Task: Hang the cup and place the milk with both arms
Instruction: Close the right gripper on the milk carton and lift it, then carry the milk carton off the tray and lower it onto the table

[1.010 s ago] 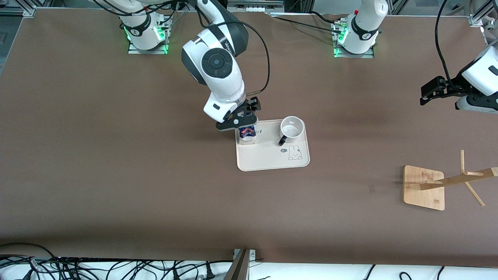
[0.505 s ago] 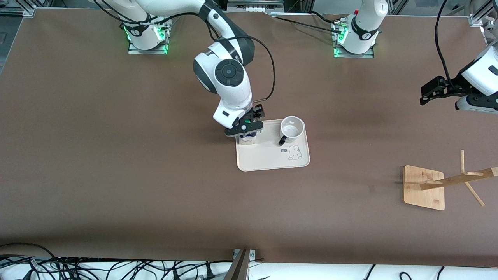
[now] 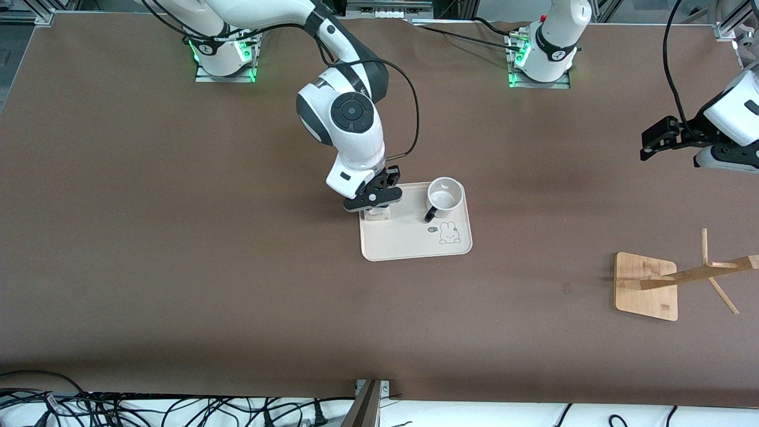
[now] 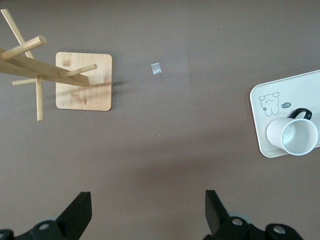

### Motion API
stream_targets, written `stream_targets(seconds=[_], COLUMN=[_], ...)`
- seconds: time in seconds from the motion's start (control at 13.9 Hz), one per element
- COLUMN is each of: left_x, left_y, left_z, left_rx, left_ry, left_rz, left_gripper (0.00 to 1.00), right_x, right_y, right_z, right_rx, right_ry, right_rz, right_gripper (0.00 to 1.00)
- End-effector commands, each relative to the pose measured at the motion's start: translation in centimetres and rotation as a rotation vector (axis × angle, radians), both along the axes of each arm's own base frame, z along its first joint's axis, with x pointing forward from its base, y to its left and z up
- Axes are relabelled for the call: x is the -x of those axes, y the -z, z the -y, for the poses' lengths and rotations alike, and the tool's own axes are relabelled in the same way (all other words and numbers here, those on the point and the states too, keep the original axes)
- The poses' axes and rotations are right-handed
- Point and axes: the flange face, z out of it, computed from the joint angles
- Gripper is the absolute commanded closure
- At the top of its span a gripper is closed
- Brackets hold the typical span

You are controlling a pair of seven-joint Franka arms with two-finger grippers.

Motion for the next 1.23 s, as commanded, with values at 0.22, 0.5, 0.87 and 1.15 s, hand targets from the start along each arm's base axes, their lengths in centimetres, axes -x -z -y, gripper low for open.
stream_targets(seconds=[0.22, 0.5, 0.87, 1.15], left_x=[0.5, 0.4, 0.4, 0.4], left_y=[-0.7, -0.6, -0.6, -0.7], left_z=[0.0, 0.0, 0.0, 0.2], left_rx=[-0.019, -0.019, -0.019, -0.019], left_ry=[-0.008, -0.008, -0.008, -0.005], left_rz=[-0.007, -0.008, -0.008, -0.007], left_gripper=[0.0, 0.0, 0.0, 0.0], right_x=[-0.1, -2.2, -7.8, -11.6], right_y=[-2.5, -6.1, -9.1, -7.5], right_z=[-0.1, 4.1, 14.4, 27.7], right_rx=[-0.011, 0.013, -0.037, -0.017], right_ry=[0.002, 0.037, 0.022, -0.007], right_rz=[0.025, 0.0, -0.05, -0.109], right_gripper=[0.67, 0.67, 0.67, 0.64])
